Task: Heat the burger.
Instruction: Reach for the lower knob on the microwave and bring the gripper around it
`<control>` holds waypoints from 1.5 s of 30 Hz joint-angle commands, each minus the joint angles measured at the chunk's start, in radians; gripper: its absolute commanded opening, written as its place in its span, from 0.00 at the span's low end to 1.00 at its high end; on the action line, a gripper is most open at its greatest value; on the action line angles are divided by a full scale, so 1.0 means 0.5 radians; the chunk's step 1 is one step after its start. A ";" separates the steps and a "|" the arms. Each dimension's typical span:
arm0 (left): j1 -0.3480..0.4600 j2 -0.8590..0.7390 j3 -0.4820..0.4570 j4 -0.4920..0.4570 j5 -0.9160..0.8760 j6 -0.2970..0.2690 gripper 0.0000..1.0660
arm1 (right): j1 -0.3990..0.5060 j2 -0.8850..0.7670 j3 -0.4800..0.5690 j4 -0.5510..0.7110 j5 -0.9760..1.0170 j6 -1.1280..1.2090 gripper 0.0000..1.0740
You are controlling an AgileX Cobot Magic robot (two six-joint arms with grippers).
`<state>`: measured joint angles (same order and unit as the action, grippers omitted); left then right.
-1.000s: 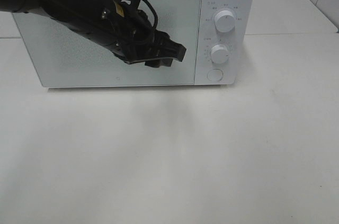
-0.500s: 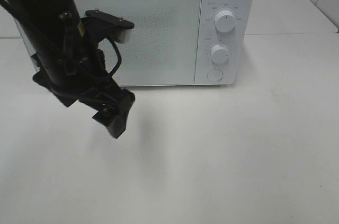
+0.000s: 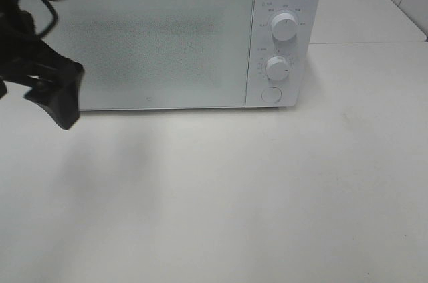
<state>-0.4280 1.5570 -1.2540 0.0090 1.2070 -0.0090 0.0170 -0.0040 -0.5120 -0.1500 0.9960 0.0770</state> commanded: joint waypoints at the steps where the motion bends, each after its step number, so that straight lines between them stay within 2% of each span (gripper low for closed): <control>1: 0.220 -0.112 0.028 -0.140 0.050 0.120 0.96 | -0.014 -0.048 0.006 -0.014 -0.010 -0.004 0.65; 2: 0.350 -0.180 0.090 -0.212 0.030 0.182 0.96 | -0.014 -0.048 0.006 -0.014 -0.010 -0.004 0.65; 3: 0.350 -0.180 0.090 -0.212 0.030 0.182 0.96 | -0.014 -0.048 0.006 -0.014 -0.010 -0.004 0.65; 5: 0.538 -0.302 0.246 -0.288 -0.002 0.246 0.96 | -0.014 -0.048 0.006 -0.014 -0.010 -0.004 0.65; 7: 0.596 -0.336 0.296 -0.292 -0.012 0.256 0.96 | -0.014 -0.048 0.006 -0.014 -0.010 -0.004 0.65; 8: 0.700 -0.424 0.416 -0.288 -0.028 0.266 0.96 | -0.014 -0.048 0.006 -0.014 -0.010 -0.004 0.65; 10: 0.738 -0.460 0.462 -0.288 -0.046 0.262 0.96 | -0.014 -0.048 0.006 -0.014 -0.010 -0.004 0.65; 11: 0.816 -0.560 0.576 -0.288 -0.076 0.240 0.96 | -0.014 -0.048 0.006 -0.014 -0.010 -0.004 0.64; 12: 0.816 -0.560 0.576 -0.288 -0.076 0.240 0.96 | -0.014 -0.048 0.006 -0.014 -0.010 -0.004 0.64; 14: 0.868 -0.710 0.716 -0.280 -0.090 0.232 0.96 | -0.014 -0.048 0.006 -0.014 -0.010 -0.004 0.64; 20: 0.876 -0.988 0.908 -0.270 -0.100 0.240 0.96 | -0.014 -0.048 0.006 -0.014 -0.010 -0.004 0.64; 22: 0.876 -1.166 1.032 -0.270 -0.146 0.276 0.96 | -0.014 -0.048 0.006 -0.014 -0.010 -0.004 0.64; 26: 0.876 -1.354 1.154 -0.272 -0.198 0.310 0.96 | -0.014 -0.048 0.006 -0.014 -0.010 -0.004 0.64; 30: 0.876 -1.692 1.352 -0.272 -0.274 0.308 0.96 | -0.014 -0.048 0.006 -0.014 -0.010 -0.004 0.64; 32: 0.876 -1.752 1.386 -0.272 -0.280 0.308 0.96 | -0.014 -0.048 0.006 -0.014 -0.010 -0.004 0.64; 34: 0.876 -1.982 1.508 -0.274 -0.330 0.306 0.96 | -0.014 -0.048 0.006 -0.014 -0.010 -0.004 0.64; 35: 0.876 -1.982 1.508 -0.274 -0.330 0.306 0.96 | -0.014 -0.048 0.006 -0.014 -0.010 -0.004 0.64; 36: 0.876 -2.148 1.492 -0.272 -0.332 0.296 0.96 | -0.014 -0.048 0.006 -0.014 -0.010 -0.004 0.64; 38: 0.876 -2.234 1.498 -0.282 -0.334 0.296 0.96 | -0.014 -0.048 0.006 -0.014 -0.010 -0.004 0.64; 43: 0.876 -2.694 1.502 -0.292 -0.334 0.296 0.96 | -0.014 -0.048 0.006 -0.014 -0.010 -0.004 0.64; 44: 0.876 -2.694 1.502 -0.292 -0.334 0.296 0.96 | -0.014 -0.048 0.006 -0.014 -0.010 -0.004 0.64; 45: 0.876 -2.848 1.502 -0.316 -0.334 0.296 0.96 | -0.014 -0.048 0.006 -0.014 -0.010 -0.004 0.64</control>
<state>0.0050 0.1850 -0.5090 -0.1330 1.0450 0.1420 0.0170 -0.0040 -0.5120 -0.1500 0.9960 0.0770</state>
